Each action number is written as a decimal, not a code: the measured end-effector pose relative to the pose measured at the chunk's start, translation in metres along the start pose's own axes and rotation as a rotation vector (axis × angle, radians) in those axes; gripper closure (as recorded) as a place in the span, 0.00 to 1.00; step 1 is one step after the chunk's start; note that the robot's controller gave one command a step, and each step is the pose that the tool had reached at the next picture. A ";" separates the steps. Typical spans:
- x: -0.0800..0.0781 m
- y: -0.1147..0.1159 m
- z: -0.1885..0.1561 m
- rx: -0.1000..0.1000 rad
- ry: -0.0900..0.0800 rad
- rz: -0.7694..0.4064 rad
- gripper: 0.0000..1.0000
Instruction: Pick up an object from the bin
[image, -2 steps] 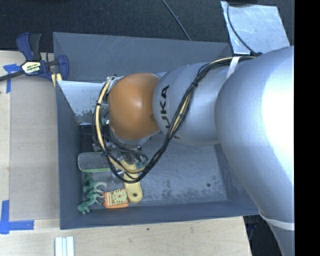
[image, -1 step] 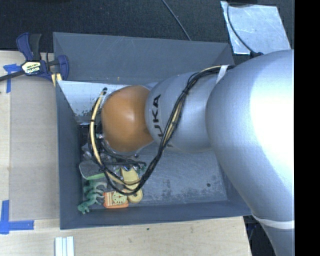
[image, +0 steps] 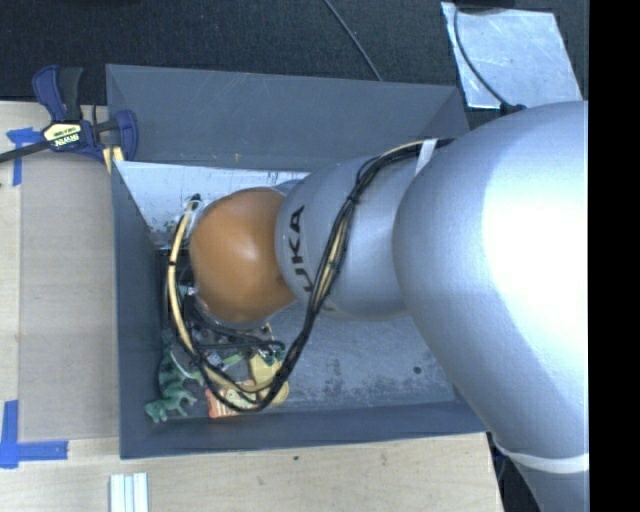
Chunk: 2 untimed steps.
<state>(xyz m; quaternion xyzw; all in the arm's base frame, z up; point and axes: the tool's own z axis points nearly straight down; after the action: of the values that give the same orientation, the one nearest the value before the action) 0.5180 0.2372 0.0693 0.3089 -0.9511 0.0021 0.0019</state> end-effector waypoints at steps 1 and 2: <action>0.000 0.000 0.000 0.000 0.000 0.001 1.00; 0.001 0.000 -0.009 -0.001 0.002 0.002 1.00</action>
Offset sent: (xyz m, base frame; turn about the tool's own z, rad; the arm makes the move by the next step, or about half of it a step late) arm 0.0001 0.0001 0.0288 0.0006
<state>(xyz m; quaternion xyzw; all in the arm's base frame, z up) 0.5172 0.2366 0.0780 0.3080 -0.9514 0.0020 0.0030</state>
